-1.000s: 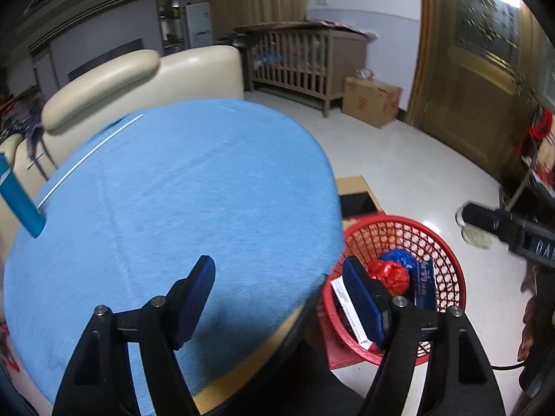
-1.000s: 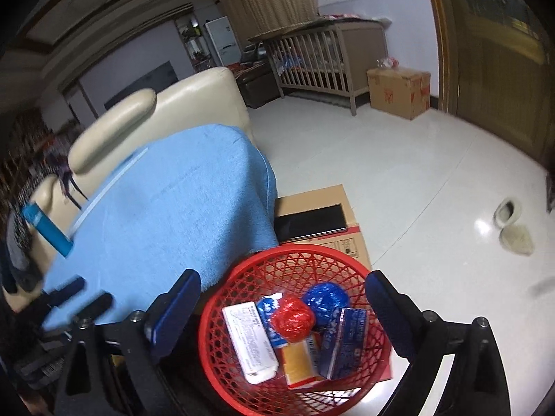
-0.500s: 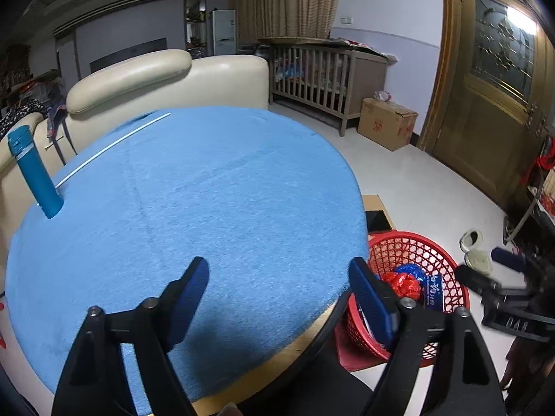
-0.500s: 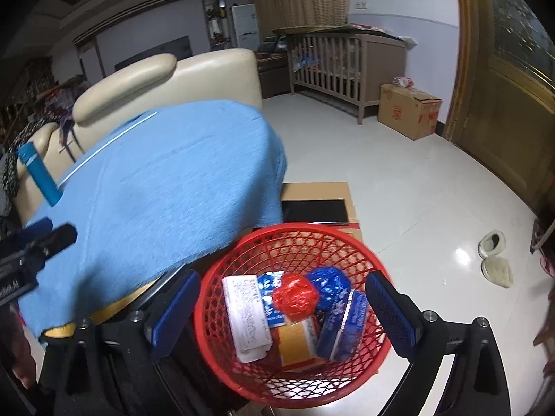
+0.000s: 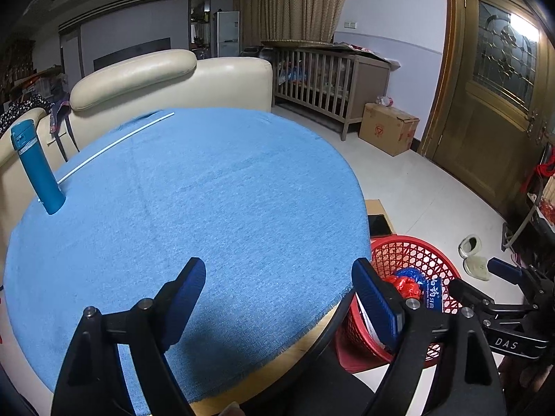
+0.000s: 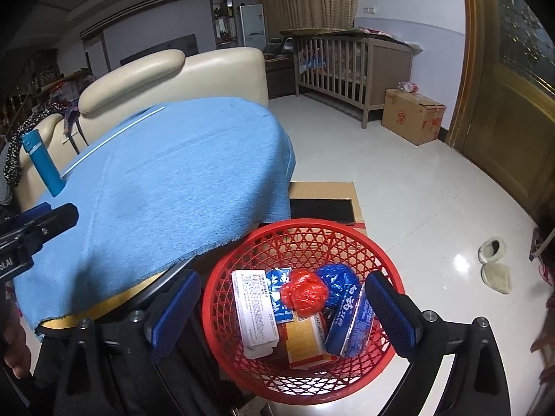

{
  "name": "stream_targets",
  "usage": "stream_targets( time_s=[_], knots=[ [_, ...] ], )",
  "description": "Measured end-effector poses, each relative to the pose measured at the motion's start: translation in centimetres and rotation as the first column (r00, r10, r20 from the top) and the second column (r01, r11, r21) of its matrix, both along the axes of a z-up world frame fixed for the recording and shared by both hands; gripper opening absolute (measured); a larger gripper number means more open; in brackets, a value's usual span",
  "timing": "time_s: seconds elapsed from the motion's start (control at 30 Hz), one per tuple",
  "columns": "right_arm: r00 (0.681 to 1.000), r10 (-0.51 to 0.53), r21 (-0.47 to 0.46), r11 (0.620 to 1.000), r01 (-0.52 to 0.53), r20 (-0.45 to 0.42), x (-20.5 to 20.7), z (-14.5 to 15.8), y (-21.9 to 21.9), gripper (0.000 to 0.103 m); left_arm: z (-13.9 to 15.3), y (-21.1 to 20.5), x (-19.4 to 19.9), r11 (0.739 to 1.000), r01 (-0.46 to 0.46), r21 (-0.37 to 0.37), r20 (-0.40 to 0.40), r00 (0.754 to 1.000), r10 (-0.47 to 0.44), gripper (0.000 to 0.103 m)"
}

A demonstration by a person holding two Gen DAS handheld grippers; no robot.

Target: Collect trash

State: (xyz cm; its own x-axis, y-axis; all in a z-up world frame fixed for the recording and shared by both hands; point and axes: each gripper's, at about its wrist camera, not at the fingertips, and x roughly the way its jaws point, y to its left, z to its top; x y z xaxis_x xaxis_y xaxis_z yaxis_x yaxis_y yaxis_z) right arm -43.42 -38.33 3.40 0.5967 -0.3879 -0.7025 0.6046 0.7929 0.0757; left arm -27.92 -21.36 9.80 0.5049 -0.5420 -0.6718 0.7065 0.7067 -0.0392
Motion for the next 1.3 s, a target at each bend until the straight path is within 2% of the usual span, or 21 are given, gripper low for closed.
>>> stream_targets(
  time_s=[0.5, 0.63, 1.0, 1.3],
  knots=[
    [1.0, -0.002, 0.014, 1.0, 0.002, -0.011, -0.1, -0.6, 0.1, 0.097, -0.1, -0.4, -0.3, 1.0, 0.02, 0.019, 0.017, 1.0, -0.021, 0.087],
    [1.0, -0.004, 0.02, 1.0, 0.004, -0.016, -0.3, -0.9, 0.1, 0.097, 0.0, -0.6, -0.6, 0.999, 0.009, 0.036, 0.051, 0.999, -0.011, 0.097],
    [1.0, -0.002, 0.027, 1.0, 0.002, -0.02, -0.3, -1.3, 0.3, 0.097, 0.4, -0.5, -1.6, 0.999, 0.031, 0.023, 0.091, 0.995, -0.033, 0.097],
    [1.0, -0.02, 0.027, 0.999, 0.02, -0.014, -0.7, -1.5, 0.7, 0.097, 0.2, -0.7, -1.6, 0.999, 0.044, 0.024, 0.073, 0.996, -0.046, 0.097]
  ],
)
